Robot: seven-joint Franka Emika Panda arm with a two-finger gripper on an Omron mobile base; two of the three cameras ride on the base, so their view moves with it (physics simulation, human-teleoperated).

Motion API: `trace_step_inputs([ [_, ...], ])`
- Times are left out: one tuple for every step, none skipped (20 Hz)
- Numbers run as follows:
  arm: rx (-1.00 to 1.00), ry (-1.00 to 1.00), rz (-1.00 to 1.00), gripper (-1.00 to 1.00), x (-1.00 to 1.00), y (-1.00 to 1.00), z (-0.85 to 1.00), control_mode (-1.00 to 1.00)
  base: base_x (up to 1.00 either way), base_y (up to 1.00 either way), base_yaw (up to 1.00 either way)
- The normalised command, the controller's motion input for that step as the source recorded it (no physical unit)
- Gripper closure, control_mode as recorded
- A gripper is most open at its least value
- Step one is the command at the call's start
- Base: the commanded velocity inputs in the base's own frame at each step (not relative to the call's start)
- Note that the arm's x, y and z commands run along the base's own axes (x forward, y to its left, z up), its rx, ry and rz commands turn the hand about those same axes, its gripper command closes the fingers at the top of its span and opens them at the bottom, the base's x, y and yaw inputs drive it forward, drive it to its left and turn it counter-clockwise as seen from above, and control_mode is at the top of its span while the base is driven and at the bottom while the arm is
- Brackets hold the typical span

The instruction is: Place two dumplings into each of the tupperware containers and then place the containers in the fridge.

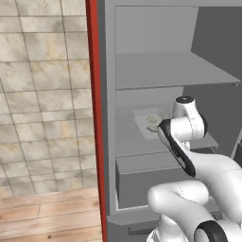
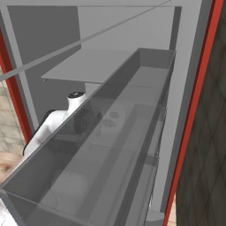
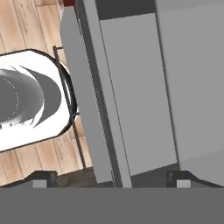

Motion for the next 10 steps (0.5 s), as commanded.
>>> trace_step_inputs([
  [0.11, 0.21, -0.67, -1.0, -0.66, 0.0, 0.0, -1.0, 0.0, 0.0, 0.0],
  [0.13, 0.11, -0.74, -1.0, -0.69, 0.0, 0.0, -1.0, 0.0, 0.0, 0.0],
  [0.1, 0.0, -0.79, -1.0, -0.5, 0.1, 0.0, -1.0, 0.0, 0.0, 0.0],
  [0.07, 0.0, -0.86, -1.0, -0.47, 0.09, 0.01, -1.0, 0.0, 0.0, 0.0],
  [0.06, 0.0, -0.85, -1.0, -0.37, 0.17, 0.11, -1.0, 0.0, 0.0, 0.0],
  [0.1, 0.0, -0.87, -1.0, -0.44, 0.02, 0.25, -1.0, 0.0, 0.0, 0.0],
  [0.08, 0.0, -0.84, -1.0, -0.44, 0.16, 0.21, -1.0, 0.0, 0.0, 0.0],
  [0.11, -0.05, -0.81, -1.0, -0.48, 0.21, 0.26, -1.0, 0.0, 0.0, 0.0],
  [0.11, -0.09, -0.78, -1.0, -0.6, 0.29, 0.26, -1.0, 0.0, 0.0, 0.0],
  [0.14, -0.1, -0.74, -1.0, -0.7, 0.29, 0.3, -1.0, 0.0, 0.0, 0.0],
])
